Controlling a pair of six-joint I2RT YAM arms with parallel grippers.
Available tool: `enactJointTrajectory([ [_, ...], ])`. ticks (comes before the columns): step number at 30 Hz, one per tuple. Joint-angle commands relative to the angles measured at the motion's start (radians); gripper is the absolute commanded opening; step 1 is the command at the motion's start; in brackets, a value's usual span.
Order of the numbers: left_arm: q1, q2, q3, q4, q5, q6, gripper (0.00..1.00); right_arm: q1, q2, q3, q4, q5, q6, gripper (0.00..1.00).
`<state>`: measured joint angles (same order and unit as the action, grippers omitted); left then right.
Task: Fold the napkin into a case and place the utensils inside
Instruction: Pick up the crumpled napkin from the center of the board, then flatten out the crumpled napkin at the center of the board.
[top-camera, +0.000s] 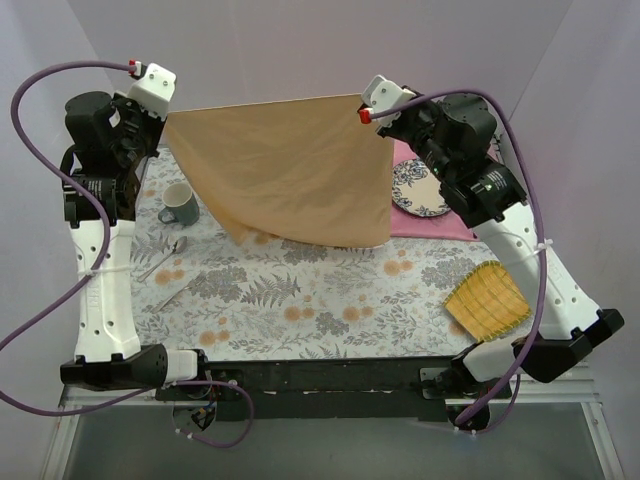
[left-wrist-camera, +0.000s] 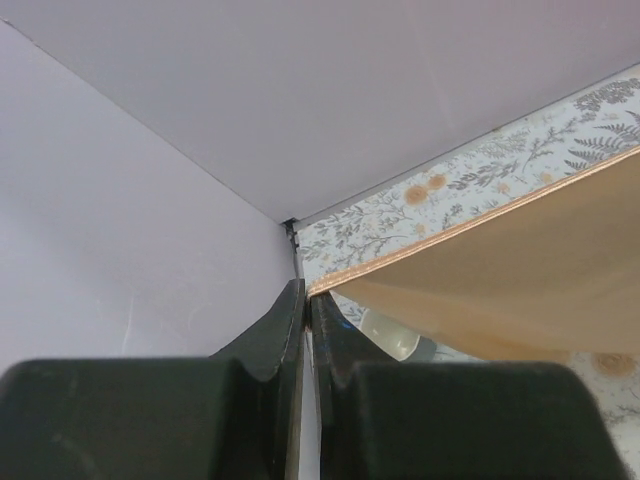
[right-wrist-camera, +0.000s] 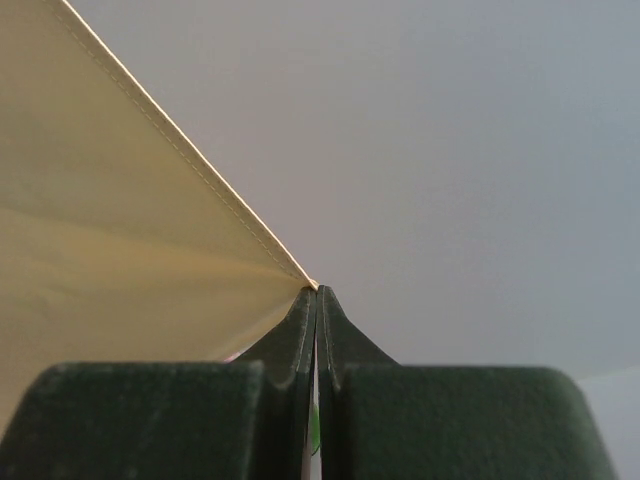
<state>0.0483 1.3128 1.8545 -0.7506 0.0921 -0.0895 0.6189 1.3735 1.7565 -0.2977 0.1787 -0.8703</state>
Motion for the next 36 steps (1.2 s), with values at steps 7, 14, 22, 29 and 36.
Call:
enactJointTrajectory([
  [7,0.001,0.118,0.067,0.255,-0.123,-0.085,0.00,-0.025,0.179,0.197,0.282,0.039,-0.029,0.01],
  [14,0.001,0.189,0.256,0.227,-0.115,-0.104,0.00,-0.030,0.253,0.325,0.292,0.027,-0.048,0.01],
  [22,0.001,-0.036,0.030,0.206,-0.037,-0.038,0.00,-0.030,0.075,0.158,0.212,-0.059,-0.032,0.01],
  [29,-0.001,-0.372,-0.291,0.112,0.028,0.132,0.00,-0.016,-0.204,-0.101,0.007,-0.186,-0.041,0.01],
  [36,0.001,-0.394,-0.088,0.037,0.073,0.053,0.00,-0.008,-0.232,0.098,-0.210,-0.309,0.022,0.01],
])
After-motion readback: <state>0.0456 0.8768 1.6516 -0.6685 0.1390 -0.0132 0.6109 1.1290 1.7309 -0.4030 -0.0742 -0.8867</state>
